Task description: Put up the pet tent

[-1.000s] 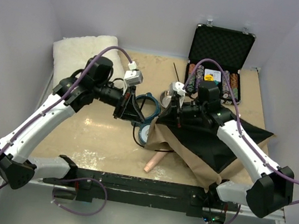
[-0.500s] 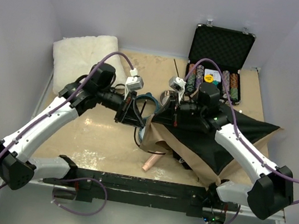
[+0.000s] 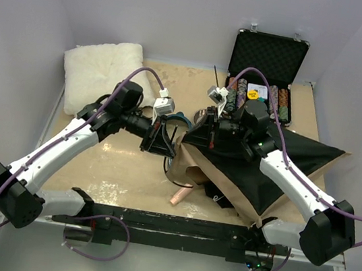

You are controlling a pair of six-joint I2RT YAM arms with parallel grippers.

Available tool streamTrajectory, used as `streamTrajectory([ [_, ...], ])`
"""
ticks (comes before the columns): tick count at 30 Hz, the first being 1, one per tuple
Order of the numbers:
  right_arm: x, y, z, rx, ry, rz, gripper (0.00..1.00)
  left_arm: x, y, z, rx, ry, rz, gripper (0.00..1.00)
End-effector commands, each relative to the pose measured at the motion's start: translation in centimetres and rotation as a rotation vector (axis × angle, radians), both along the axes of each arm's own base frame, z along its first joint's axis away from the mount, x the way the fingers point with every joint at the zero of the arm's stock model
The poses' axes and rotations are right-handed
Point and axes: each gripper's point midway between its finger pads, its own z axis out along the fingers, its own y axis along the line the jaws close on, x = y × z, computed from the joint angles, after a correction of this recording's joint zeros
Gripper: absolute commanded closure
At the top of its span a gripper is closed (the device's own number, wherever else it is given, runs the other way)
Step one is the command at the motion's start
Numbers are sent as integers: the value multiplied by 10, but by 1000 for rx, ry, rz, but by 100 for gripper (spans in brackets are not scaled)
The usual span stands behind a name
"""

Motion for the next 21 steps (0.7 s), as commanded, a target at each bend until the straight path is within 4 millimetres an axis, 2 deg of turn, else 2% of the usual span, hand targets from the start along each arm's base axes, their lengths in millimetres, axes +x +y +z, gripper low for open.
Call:
streamTrajectory([
  [1, 20, -9, 138, 317, -359, -167, 100, -48, 21, -62, 248, 389, -8, 100],
  [8, 34, -14, 157, 371, -367, -213, 100, -60, 24, -75, 275, 428, -24, 100],
  [21, 39, -20, 175, 434, -365, -237, 100, -76, 32, -94, 314, 498, -31, 100],
])
